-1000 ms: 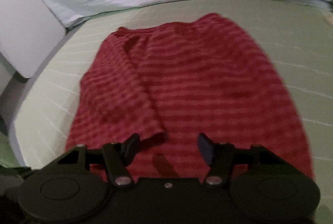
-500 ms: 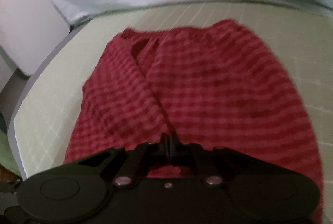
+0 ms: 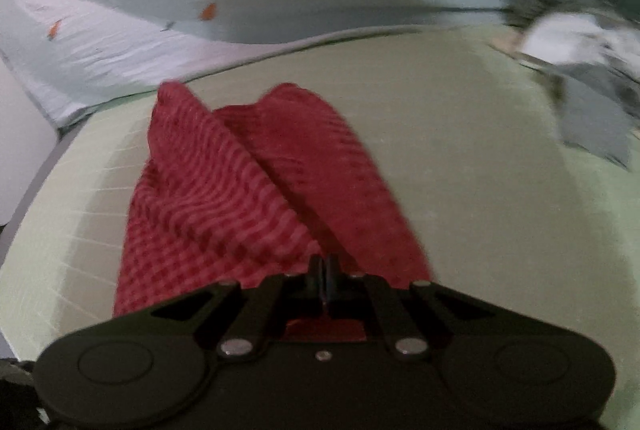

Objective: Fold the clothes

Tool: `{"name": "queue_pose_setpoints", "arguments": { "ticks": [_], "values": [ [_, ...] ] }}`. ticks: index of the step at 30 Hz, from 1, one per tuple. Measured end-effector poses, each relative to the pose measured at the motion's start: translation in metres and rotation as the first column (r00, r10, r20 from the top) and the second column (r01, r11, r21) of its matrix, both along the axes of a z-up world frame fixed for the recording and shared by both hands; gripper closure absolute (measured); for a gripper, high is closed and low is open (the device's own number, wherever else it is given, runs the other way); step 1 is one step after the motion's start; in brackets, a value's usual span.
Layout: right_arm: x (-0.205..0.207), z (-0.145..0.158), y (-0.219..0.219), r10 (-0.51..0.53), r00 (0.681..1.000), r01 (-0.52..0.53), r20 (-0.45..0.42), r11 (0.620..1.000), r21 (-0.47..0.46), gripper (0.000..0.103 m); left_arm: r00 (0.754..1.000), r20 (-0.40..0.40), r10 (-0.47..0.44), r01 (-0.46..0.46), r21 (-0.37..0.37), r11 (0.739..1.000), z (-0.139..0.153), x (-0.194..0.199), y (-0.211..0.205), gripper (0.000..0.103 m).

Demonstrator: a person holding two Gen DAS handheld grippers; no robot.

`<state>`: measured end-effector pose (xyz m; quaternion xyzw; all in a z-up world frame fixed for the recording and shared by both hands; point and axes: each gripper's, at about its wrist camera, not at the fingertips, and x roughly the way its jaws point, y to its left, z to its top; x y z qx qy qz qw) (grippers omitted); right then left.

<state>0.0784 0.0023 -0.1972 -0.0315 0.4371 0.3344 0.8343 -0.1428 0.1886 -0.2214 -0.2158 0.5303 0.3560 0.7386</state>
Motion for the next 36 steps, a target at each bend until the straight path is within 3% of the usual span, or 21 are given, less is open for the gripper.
{"name": "queue_pose_setpoints", "arguments": {
  "ticks": [10,19,22,27,31,36],
  "values": [
    [-0.035,-0.012,-0.059,-0.168,0.986,0.166,-0.023,0.983,-0.077,0.101,0.999,-0.009,-0.047,0.047,-0.005,0.999,0.004,-0.015,-0.001,0.000],
    [-0.042,-0.033,-0.059,-0.153,0.982,0.129,-0.112,0.971,-0.199,0.100,0.999,-0.039,0.006,-0.007,-0.032,0.999,0.000,-0.020,0.019,0.001],
    [-0.032,-0.030,-0.055,-0.132,0.984,0.101,-0.122,0.967,-0.232,0.093,0.998,-0.054,0.042,-0.043,-0.013,0.999,0.005,-0.016,0.026,0.001],
    [-0.021,-0.021,-0.054,-0.119,0.986,0.091,-0.117,0.972,-0.218,0.087,0.998,0.017,0.062,-0.062,-0.008,0.998,0.025,-0.001,0.039,0.001],
    [-0.015,-0.020,-0.055,-0.110,0.984,0.078,-0.142,0.974,-0.212,0.086,0.997,0.073,0.025,-0.022,-0.036,0.999,0.033,0.008,0.038,0.001],
    [-0.015,-0.025,-0.053,-0.105,0.981,0.067,-0.163,0.972,-0.223,0.076,0.997,0.053,-0.048,0.051,-0.061,0.997,0.028,0.009,0.019,0.001]
  ]
}}
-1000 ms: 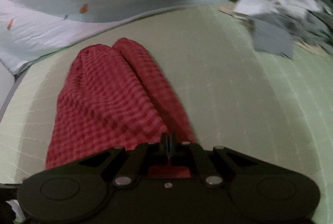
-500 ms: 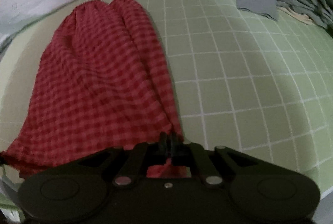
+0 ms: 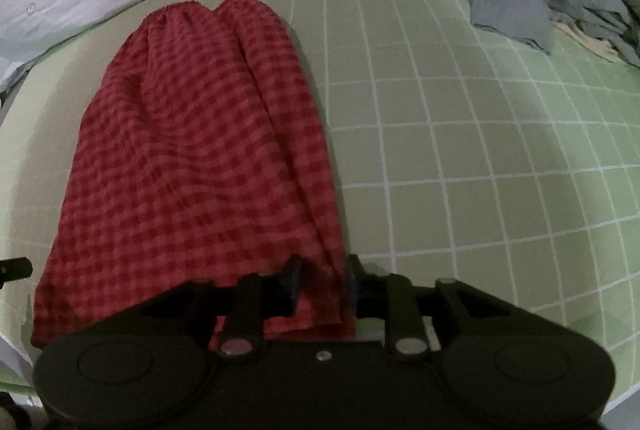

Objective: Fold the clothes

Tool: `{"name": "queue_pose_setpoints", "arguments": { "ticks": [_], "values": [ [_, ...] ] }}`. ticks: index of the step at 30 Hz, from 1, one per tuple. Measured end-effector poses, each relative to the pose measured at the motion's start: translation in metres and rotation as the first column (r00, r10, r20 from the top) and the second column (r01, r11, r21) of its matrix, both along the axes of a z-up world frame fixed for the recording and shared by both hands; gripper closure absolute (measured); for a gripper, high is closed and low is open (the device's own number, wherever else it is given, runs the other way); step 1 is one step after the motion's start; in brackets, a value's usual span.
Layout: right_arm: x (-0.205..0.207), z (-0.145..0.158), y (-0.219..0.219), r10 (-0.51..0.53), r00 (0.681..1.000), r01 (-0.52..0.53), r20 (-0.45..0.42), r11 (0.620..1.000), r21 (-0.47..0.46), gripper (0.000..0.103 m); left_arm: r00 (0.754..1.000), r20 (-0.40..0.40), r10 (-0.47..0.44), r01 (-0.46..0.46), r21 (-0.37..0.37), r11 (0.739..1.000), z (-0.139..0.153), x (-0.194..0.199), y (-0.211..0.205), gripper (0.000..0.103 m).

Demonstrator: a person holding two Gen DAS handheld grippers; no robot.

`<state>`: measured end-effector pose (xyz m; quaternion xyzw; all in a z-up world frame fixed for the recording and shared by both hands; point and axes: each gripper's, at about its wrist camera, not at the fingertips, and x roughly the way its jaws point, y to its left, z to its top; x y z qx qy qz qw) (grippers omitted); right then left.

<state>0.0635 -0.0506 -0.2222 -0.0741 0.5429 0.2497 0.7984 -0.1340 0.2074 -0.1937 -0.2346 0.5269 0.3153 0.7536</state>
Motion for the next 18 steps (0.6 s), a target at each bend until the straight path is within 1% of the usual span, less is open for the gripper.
{"name": "queue_pose_setpoints", "arguments": {
  "ticks": [2,4,5,6,7,8,11,14,16,18],
  "values": [
    [-0.001,-0.002,-0.001,0.002,1.000,-0.002,-0.008,1.000,-0.003,0.073,1.000,-0.008,-0.030,0.030,-0.010,1.000,-0.002,0.000,-0.008,0.001],
    [-0.002,-0.005,-0.001,0.004,1.000,-0.004,-0.018,1.000,-0.003,0.073,0.998,-0.016,-0.060,0.059,-0.020,0.998,-0.004,0.000,-0.016,0.001],
    [-0.004,-0.006,-0.002,0.007,1.000,-0.007,-0.014,1.000,0.000,0.079,0.997,-0.019,-0.075,0.074,-0.025,0.997,-0.005,0.001,-0.020,0.001],
    [-0.005,-0.006,-0.002,0.015,1.000,-0.015,-0.012,1.000,0.007,0.093,0.996,-0.023,-0.090,0.089,-0.030,0.996,-0.007,0.001,-0.023,0.001],
    [-0.007,-0.005,-0.002,0.023,1.000,-0.023,-0.007,1.000,0.017,0.098,0.994,-0.027,-0.104,0.103,-0.034,0.994,-0.008,0.001,-0.027,0.001],
    [-0.009,-0.002,-0.002,0.029,1.000,-0.029,0.007,0.999,0.028,0.100,0.993,-0.037,-0.109,0.108,-0.034,0.994,-0.008,0.001,-0.029,0.001],
    [-0.021,0.013,-0.004,0.041,0.995,-0.046,0.086,0.998,0.049,0.101,0.992,-0.057,-0.113,0.111,-0.044,0.993,-0.011,-0.001,-0.033,0.001],
    [-0.038,0.033,-0.006,0.052,0.982,-0.064,0.181,0.996,0.065,0.101,0.992,-0.073,-0.107,0.102,-0.061,0.993,-0.016,-0.004,-0.036,0.001],
    [-0.050,0.046,-0.008,0.058,0.972,-0.077,0.229,0.994,0.074,0.101,0.991,-0.083,-0.103,0.097,-0.073,0.993,-0.019,-0.006,-0.039,0.001],
    [-0.060,0.051,-0.011,0.076,0.963,-0.095,0.259,0.993,0.063,0.101,0.992,-0.084,-0.097,0.090,-0.083,0.992,-0.022,-0.009,-0.041,0.001]
  ]
}}
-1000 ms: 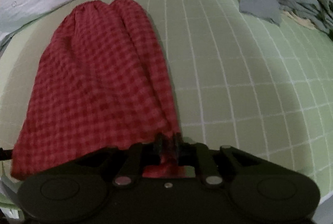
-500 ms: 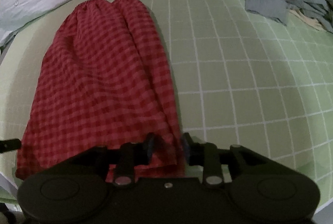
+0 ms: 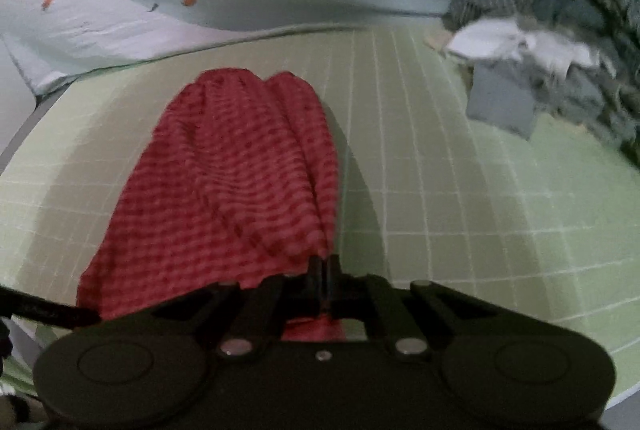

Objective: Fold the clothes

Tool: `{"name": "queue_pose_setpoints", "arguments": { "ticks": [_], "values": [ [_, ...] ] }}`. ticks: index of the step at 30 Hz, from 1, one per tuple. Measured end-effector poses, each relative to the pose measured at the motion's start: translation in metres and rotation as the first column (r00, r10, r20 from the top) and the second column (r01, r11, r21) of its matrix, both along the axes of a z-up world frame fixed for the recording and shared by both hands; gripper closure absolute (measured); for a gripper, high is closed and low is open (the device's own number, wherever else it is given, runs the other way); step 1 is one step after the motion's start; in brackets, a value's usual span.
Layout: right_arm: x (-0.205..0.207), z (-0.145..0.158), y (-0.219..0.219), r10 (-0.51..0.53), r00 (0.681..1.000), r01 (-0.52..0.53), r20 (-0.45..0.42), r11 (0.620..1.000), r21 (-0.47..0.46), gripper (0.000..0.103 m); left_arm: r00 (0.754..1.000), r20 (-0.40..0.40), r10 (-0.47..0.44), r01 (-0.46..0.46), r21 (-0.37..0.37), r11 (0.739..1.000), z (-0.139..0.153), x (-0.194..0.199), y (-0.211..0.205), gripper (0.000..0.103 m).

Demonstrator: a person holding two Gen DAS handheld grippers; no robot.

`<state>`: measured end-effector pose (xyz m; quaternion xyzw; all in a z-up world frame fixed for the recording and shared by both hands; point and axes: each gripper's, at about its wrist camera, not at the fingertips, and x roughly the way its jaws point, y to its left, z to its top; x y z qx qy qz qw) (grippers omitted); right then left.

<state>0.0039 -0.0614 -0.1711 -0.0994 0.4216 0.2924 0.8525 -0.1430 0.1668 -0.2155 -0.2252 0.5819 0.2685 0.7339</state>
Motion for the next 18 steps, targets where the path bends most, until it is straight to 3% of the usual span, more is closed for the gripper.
{"name": "queue_pose_setpoints", "arguments": {
  "ticks": [2,7,9,11,18],
  "values": [
    [-0.008,0.002,-0.003,0.015,1.000,-0.014,0.022,1.000,-0.018,0.101,1.000,-0.002,0.003,-0.003,-0.001,1.000,-0.001,-0.002,-0.002,0.001],
    [-0.002,-0.011,-0.009,-0.021,0.998,0.018,-0.051,0.998,-0.061,0.095,1.000,-0.006,0.004,-0.004,0.013,1.000,-0.002,-0.006,-0.006,0.001],
    [0.002,-0.014,-0.012,-0.037,0.996,0.034,-0.077,0.998,-0.049,0.083,1.000,-0.008,0.004,-0.004,0.019,1.000,-0.002,-0.008,-0.008,0.001],
    [0.004,-0.019,-0.014,-0.046,0.994,0.042,-0.100,0.998,-0.042,0.077,1.000,-0.009,0.004,-0.004,0.025,1.000,-0.002,-0.010,-0.009,0.001],
    [0.007,-0.042,-0.008,-0.052,0.989,0.041,-0.140,0.996,-0.078,0.076,1.000,-0.004,0.010,-0.010,0.035,0.999,-0.002,-0.010,-0.015,0.000]
  ]
}}
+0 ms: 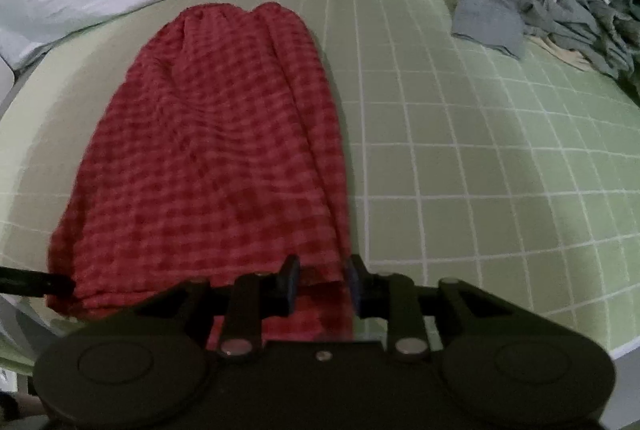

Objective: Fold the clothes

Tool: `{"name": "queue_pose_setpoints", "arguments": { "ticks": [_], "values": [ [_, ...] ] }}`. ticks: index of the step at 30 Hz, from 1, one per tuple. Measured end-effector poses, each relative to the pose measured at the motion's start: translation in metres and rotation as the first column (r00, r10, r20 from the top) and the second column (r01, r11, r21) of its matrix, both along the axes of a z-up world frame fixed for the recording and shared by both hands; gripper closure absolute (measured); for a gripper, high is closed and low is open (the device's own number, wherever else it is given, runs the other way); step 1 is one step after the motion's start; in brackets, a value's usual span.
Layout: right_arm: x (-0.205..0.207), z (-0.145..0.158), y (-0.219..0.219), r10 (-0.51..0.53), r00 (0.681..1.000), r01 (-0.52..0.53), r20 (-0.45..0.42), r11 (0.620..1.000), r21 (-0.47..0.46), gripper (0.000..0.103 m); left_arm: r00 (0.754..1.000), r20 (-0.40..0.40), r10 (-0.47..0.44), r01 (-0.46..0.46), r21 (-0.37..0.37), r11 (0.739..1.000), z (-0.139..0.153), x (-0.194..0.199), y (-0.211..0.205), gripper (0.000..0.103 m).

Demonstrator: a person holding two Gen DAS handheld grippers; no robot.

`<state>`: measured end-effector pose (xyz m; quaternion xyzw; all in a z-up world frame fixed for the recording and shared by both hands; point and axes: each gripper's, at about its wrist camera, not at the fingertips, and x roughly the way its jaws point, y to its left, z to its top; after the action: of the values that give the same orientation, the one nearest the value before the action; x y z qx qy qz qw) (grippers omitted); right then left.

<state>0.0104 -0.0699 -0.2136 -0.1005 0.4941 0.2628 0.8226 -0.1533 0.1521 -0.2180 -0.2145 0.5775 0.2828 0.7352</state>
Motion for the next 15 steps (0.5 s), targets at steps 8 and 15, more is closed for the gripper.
{"name": "queue_pose_setpoints", "arguments": {
  "ticks": [8,15],
  "values": [
    [-0.017,0.027,-0.004,0.028,0.988,-0.038,0.152,0.997,0.062,0.102,1.000,0.008,0.003,-0.003,0.004,1.000,-0.004,0.000,-0.001,0.000],
    [-0.037,0.072,-0.025,-0.010,0.984,-0.016,0.179,0.989,0.145,0.102,1.000,0.007,-0.024,0.024,-0.006,1.000,-0.004,-0.002,0.000,0.000]
  ]
}}
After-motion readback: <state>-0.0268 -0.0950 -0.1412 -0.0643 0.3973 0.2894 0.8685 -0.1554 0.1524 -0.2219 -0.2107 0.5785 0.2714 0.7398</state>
